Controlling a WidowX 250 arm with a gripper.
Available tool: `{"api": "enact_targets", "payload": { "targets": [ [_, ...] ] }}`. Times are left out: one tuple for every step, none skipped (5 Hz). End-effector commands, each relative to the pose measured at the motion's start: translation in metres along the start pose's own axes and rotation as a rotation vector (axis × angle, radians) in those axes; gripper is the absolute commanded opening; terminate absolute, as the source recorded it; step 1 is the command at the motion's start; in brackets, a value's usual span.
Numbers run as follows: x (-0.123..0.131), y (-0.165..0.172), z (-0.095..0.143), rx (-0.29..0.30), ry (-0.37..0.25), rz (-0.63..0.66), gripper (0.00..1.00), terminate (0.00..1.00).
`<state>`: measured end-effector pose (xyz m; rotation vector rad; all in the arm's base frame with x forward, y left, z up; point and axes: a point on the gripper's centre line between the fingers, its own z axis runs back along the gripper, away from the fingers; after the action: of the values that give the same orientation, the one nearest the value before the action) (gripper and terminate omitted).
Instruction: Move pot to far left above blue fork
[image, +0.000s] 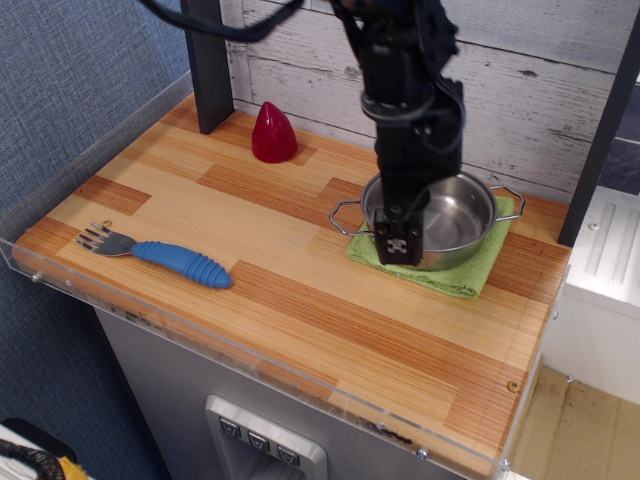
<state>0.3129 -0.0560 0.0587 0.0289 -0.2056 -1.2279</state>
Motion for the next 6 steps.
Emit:
{"api": "enact_targets", "payload": {
  "targets": [
    [0.015,0.010,-0.005,0.070,0.019,-0.028,1.00,0.00],
    [0.015,0.013,-0.012,0.081,0.021,-0.019,1.00,0.00],
    [0.015,0.016,-0.013,0.090,0.041,-0.009,1.00,0.00],
    [0.013,0.016,-0.019,0.087,0.053,-0.005,1.00,0.00],
    [0.013,0.016,-0.023,0.090,0.073,-0.003,1.00,0.00],
    [0.011,0.016,-0.023,0.096,0.073,0.008,1.00,0.00]
  ]
}}
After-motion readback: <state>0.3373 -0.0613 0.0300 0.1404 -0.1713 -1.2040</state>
